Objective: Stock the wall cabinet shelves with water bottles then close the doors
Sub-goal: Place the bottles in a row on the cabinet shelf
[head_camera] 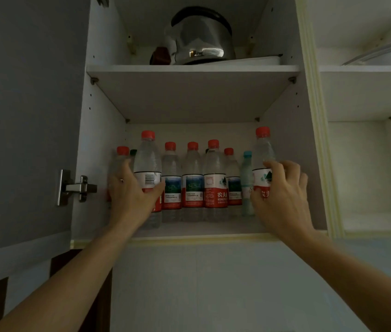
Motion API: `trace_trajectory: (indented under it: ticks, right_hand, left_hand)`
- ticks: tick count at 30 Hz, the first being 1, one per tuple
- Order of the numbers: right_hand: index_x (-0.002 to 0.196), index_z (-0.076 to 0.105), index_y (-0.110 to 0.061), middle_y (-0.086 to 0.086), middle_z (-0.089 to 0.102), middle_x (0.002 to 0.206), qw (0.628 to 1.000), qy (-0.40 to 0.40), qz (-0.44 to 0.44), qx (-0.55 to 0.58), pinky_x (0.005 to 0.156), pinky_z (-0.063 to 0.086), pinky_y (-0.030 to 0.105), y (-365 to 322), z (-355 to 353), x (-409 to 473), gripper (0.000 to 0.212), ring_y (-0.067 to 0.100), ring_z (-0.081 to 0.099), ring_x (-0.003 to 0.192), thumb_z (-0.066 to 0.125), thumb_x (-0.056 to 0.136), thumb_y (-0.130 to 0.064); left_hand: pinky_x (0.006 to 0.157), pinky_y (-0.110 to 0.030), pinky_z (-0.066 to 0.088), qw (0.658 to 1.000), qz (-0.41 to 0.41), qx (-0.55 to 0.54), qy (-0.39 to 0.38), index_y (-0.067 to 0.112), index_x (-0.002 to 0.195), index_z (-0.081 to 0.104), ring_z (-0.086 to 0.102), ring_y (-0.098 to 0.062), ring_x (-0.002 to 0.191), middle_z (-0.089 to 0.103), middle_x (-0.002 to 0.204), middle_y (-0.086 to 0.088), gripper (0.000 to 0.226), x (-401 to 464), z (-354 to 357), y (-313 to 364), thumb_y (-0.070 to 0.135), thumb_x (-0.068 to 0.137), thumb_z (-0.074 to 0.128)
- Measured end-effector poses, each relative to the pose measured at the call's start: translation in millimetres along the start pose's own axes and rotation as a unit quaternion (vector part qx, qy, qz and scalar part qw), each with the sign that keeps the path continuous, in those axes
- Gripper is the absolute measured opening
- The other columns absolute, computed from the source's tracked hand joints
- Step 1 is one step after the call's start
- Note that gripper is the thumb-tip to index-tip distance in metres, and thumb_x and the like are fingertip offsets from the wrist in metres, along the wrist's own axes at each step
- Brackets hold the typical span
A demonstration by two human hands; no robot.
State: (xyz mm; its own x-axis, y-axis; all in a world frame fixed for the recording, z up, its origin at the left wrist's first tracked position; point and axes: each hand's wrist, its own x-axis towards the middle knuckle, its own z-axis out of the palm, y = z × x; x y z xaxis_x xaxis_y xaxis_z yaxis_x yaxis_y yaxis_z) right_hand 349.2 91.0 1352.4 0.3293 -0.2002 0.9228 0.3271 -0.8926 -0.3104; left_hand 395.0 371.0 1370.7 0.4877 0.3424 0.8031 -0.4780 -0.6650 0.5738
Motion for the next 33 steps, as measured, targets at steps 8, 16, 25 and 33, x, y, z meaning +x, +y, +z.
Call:
trace_trajectory:
  ticks: [8,16,25,33]
  right_hand:
    - [0.158,-0.001,-0.033,0.014,0.042,0.141,0.989,-0.117,0.094,0.015,0.089,0.050,0.056,14.5,-2.3,1.3,0.090,0.043,0.058,0.114,0.066,0.096,-0.035]
    - [0.158,-0.003,-0.028,0.016,0.041,0.140,0.988,-0.130,0.085,-0.019,0.091,0.051,0.052,24.0,-2.1,5.3,0.097,0.040,0.058,0.116,0.070,0.094,-0.025]
    - [0.160,0.000,-0.026,0.014,0.040,0.143,0.991,-0.127,0.041,-0.011,0.098,0.051,0.048,37.0,1.6,1.0,0.095,0.036,0.057,0.120,0.069,0.094,-0.022]
    - [0.159,0.004,-0.030,0.011,0.042,0.136,0.989,-0.145,0.021,0.001,0.093,0.052,0.043,34.8,3.1,3.4,0.096,0.034,0.059,0.115,0.072,0.092,-0.029]
  left_hand:
    - [0.063,-0.016,0.040,0.988,0.012,-0.052,-0.147,0.028,0.131,0.044,0.056,-0.003,0.086,0.061,0.118,0.006,0.063,4.9,10.2,4.6,0.035,0.081,0.083]
    - [0.095,-0.035,0.052,0.945,0.048,-0.103,-0.305,0.028,0.137,0.045,0.061,-0.015,0.114,0.062,0.129,0.005,0.066,-18.1,61.5,74.8,0.043,0.083,0.080]
    - [0.083,-0.028,0.047,0.942,0.074,-0.090,-0.315,0.027,0.127,0.055,0.060,-0.010,0.098,0.065,0.118,0.005,0.043,-26.0,110.0,107.4,0.035,0.090,0.076]
    - [0.095,-0.036,0.053,0.952,0.062,-0.093,-0.286,0.021,0.134,0.053,0.064,-0.016,0.110,0.066,0.127,0.002,0.057,-32.0,120.1,97.3,0.044,0.088,0.075]
